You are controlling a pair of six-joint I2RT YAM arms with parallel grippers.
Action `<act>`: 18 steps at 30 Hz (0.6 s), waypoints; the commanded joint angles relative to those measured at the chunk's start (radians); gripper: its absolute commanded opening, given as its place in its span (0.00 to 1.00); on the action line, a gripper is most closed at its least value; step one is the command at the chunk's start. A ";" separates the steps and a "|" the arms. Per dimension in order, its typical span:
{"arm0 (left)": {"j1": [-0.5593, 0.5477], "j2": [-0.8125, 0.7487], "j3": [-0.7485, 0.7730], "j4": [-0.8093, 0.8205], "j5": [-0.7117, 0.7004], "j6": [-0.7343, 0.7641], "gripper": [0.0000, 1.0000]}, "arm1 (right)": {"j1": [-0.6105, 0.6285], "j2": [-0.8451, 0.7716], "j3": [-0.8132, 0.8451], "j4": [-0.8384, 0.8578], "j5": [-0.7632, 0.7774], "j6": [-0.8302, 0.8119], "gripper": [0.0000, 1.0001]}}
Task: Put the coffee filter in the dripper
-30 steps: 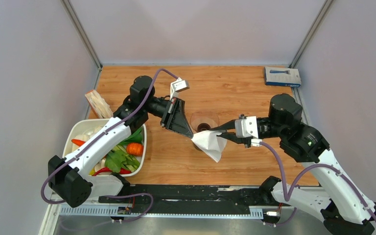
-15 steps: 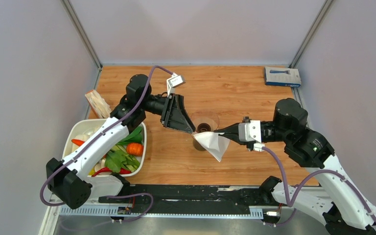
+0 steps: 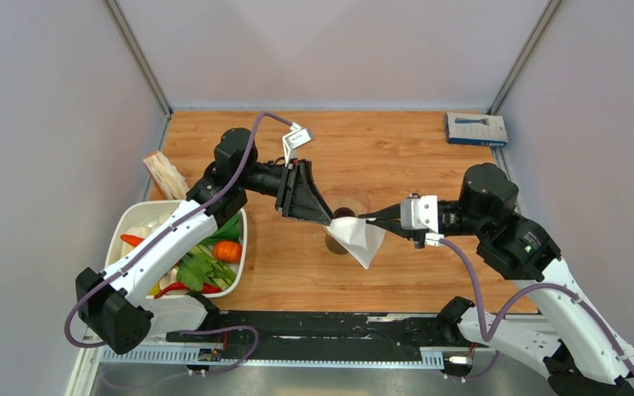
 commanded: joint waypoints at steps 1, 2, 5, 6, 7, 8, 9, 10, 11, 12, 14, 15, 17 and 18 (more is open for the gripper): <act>-0.009 -0.025 0.018 0.007 -0.001 0.031 0.46 | 0.006 0.000 0.003 0.050 -0.003 0.025 0.00; -0.011 -0.025 0.016 0.007 0.002 0.031 0.43 | 0.006 0.001 0.005 0.049 -0.001 0.027 0.00; -0.013 -0.026 0.012 0.010 0.007 0.031 0.34 | 0.006 0.002 0.005 0.049 -0.002 0.027 0.00; -0.013 -0.026 0.011 0.010 0.007 0.031 0.26 | 0.006 0.002 0.007 0.049 -0.005 0.027 0.00; -0.013 -0.026 0.011 0.011 0.008 0.031 0.20 | 0.006 0.001 0.006 0.048 -0.007 0.027 0.02; -0.013 -0.026 0.011 0.012 0.009 0.030 0.07 | 0.006 0.000 0.006 0.049 -0.007 0.027 0.08; -0.012 -0.026 0.010 0.014 0.009 0.024 0.02 | 0.006 -0.002 0.005 0.049 -0.004 0.027 0.20; -0.011 -0.024 0.008 0.018 0.011 0.017 0.01 | 0.006 -0.007 0.003 0.048 0.002 0.026 0.33; -0.011 -0.021 0.006 0.037 0.020 -0.002 0.00 | 0.006 -0.015 0.001 0.043 0.011 0.021 0.43; -0.011 -0.019 -0.002 0.050 0.025 -0.016 0.00 | 0.006 -0.024 -0.005 0.036 0.025 0.008 0.49; -0.011 -0.018 -0.008 0.084 0.035 -0.057 0.00 | 0.006 -0.043 -0.017 0.019 0.055 -0.022 0.55; -0.012 -0.017 -0.010 0.099 0.044 -0.065 0.00 | 0.006 -0.050 -0.022 0.014 0.064 -0.034 0.57; -0.012 -0.014 -0.021 0.141 0.060 -0.104 0.00 | 0.006 -0.061 -0.030 0.011 0.061 -0.056 0.62; -0.012 -0.009 -0.033 0.187 0.067 -0.146 0.00 | 0.006 -0.061 -0.033 0.011 0.053 -0.069 0.62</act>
